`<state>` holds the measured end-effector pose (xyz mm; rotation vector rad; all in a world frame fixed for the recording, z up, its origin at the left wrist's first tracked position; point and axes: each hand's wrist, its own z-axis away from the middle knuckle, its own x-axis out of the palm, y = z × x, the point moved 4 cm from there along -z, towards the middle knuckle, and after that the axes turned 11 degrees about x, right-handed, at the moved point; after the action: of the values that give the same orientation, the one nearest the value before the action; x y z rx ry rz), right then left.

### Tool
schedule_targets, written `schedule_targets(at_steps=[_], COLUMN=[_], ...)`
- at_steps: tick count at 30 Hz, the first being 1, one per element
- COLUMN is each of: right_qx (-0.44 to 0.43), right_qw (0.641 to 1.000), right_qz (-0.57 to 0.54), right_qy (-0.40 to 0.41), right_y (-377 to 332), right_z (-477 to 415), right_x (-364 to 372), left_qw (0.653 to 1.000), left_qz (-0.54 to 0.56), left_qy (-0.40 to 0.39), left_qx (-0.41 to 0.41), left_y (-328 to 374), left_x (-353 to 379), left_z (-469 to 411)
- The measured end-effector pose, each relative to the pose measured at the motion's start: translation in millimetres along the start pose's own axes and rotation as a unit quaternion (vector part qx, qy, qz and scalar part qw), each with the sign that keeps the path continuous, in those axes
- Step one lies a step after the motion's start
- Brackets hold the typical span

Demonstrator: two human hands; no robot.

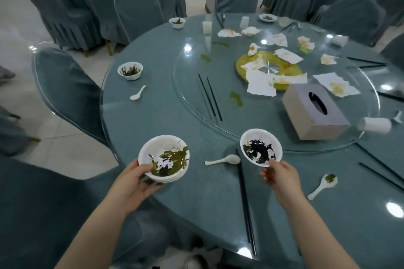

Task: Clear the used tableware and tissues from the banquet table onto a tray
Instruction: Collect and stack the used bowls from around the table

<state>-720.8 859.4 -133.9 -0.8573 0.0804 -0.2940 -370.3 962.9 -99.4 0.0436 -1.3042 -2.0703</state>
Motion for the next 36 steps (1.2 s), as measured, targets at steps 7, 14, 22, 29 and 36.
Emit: schedule_targets(at_steps=[7,14,22,29,36], right_qx=[-0.016,-0.020,-0.064,-0.042,-0.101], right_qw=[0.984,0.954,0.923,0.884,0.846], right_qz=[0.058,0.112,0.209,0.252,0.291], right_qy=[-0.167,-0.279,-0.316,-0.391,-0.436], right_y=[-17.5,-5.6,19.6,57.3,107.2], right_z=[41.3,86.9,130.4,199.0,296.7], right_x=[80.3,160.6,218.6,277.4,347.4], left_qw=[0.999,0.996,0.990,0.985,0.981], left_qz=[-0.012,-0.070,-0.073,-0.066,0.001], left_qy=[0.031,0.023,0.011,0.010,0.051], left_qx=[0.018,0.058,0.121,0.156,0.186], left_y=[9.5,14.3,40.5,73.8,109.5], left_x=[-11.0,-22.5,-57.9,-129.0,-227.4], left_z=[1.7,14.2,41.4,81.2,138.8])
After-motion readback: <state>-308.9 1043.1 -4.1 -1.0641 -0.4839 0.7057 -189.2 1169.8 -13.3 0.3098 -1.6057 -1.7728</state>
